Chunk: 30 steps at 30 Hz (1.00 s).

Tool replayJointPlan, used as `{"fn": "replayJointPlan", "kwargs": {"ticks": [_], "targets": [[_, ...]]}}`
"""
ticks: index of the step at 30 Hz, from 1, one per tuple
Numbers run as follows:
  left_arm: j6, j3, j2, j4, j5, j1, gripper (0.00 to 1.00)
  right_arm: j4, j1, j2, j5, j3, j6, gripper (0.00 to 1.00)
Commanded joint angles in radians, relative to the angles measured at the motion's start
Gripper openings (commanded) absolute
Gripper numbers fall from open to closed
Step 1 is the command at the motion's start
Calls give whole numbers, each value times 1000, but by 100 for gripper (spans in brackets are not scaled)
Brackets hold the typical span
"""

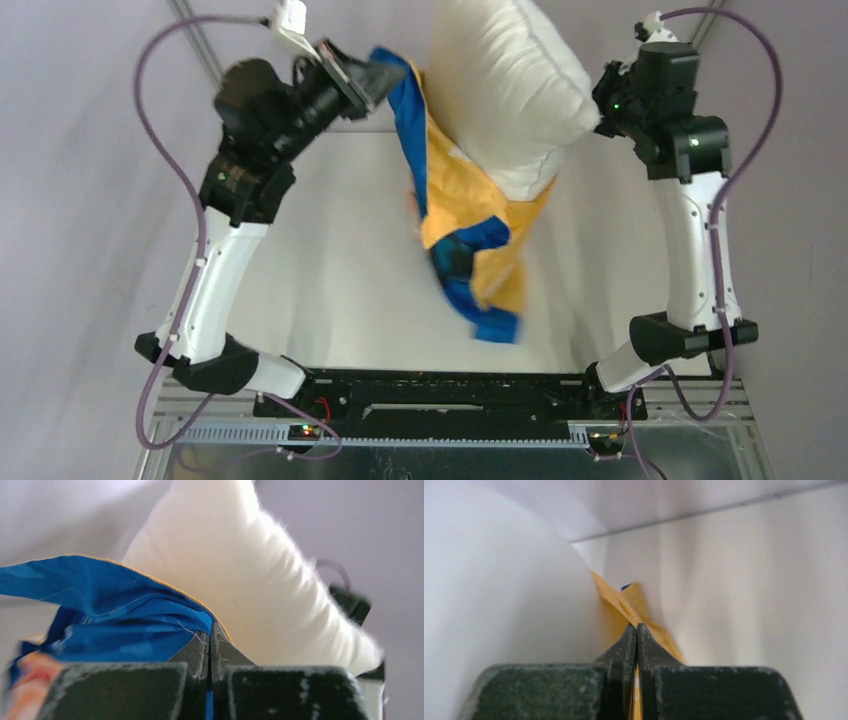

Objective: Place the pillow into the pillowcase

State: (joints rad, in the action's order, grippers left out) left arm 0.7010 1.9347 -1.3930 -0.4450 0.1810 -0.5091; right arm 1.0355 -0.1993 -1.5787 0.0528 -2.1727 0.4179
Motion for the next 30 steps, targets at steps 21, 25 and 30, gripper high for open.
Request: {"fn": "replayJointPlan", "kwargs": {"ticks": [21, 25, 30], "targets": [[46, 300, -34, -53, 24, -102, 0, -304, 371, 75, -432, -292, 303, 0], [119, 461, -46, 0, 15, 42, 0, -236, 234, 102, -401, -246, 236, 0], [465, 695, -264, 301, -8, 211, 0, -408, 121, 369, -324, 93, 216, 0]]}}
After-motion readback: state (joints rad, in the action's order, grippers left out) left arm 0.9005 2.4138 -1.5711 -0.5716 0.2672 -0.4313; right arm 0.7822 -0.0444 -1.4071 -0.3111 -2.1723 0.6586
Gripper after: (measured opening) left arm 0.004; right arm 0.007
